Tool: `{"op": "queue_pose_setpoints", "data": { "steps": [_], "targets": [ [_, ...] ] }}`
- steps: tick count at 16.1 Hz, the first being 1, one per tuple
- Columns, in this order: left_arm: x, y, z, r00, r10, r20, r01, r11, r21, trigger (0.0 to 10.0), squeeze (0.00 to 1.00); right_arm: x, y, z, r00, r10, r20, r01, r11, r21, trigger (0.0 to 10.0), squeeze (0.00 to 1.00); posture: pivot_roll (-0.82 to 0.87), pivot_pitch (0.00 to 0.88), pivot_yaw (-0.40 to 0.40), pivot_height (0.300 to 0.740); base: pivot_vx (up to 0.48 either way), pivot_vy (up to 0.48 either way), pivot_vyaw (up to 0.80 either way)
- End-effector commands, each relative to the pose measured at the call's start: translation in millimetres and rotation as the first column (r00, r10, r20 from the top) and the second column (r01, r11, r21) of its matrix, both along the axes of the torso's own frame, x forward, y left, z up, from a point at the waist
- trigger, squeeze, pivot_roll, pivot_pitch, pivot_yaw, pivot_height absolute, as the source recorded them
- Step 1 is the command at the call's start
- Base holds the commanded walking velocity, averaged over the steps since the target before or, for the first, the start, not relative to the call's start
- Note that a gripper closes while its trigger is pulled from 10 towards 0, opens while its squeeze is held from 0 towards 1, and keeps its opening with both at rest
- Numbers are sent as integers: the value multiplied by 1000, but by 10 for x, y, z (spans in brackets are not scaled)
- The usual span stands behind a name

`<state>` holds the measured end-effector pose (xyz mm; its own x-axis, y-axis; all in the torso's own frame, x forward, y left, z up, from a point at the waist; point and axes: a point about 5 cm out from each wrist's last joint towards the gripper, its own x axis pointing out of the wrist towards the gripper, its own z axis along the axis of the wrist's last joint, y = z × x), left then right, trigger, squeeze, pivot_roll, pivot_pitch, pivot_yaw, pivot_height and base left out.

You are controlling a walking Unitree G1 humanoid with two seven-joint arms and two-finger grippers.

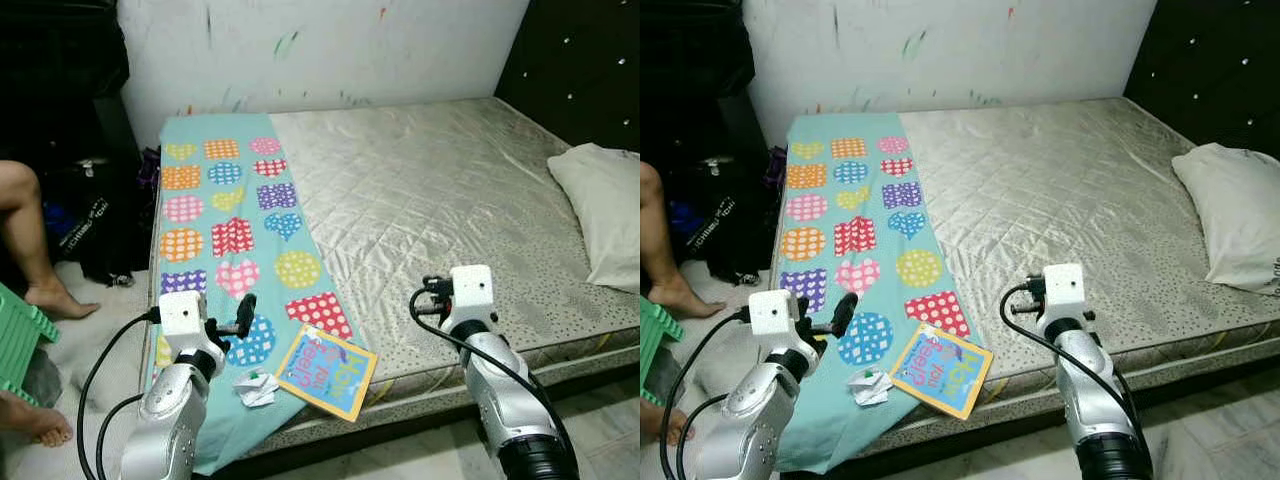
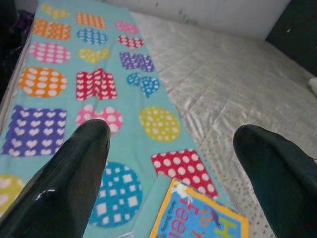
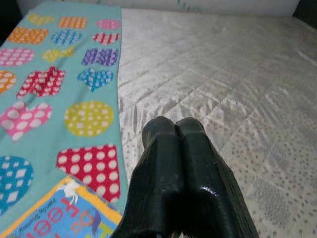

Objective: Clean up the room

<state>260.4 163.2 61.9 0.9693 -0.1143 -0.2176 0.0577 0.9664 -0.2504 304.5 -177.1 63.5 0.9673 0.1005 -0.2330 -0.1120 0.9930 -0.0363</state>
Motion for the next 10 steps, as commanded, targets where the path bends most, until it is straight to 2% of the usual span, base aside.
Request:
{"op": "queue_pose_setpoints", "data": {
  "steps": [1,2,4,6,10],
  "targets": [
    [0,3,-40,999,0,-34,1,1000,31,10000,0,17,1,-18,1000,0,-31,-1,1000,-10,10000,0,-123,0,-32,740,0,0,0],
    [-3,4,-41,999,2,-39,-1,999,38,10000,0,20,-2,-20,999,-4,-37,4,1000,-5,10000,0,-121,0,-32,740,0,0,0],
    [-9,29,-49,999,22,-50,-19,998,62,10000,0,18,0,-92,992,-10,-125,10,1000,-5,10000,0,-120,0,-28,740,0,0,0],
    [-36,95,-128,992,51,-115,-39,993,111,10000,0,-40,82,-173,977,37,-212,-37,999,3,10000,0,-119,0,-23,740,0,0,0],
    [-223,238,-176,981,78,-180,-48,985,164,10000,0,-111,65,-189,974,15,-225,-20,1000,-20,10000,0,-115,0,-8,740,0,0,0]
  ]
}}
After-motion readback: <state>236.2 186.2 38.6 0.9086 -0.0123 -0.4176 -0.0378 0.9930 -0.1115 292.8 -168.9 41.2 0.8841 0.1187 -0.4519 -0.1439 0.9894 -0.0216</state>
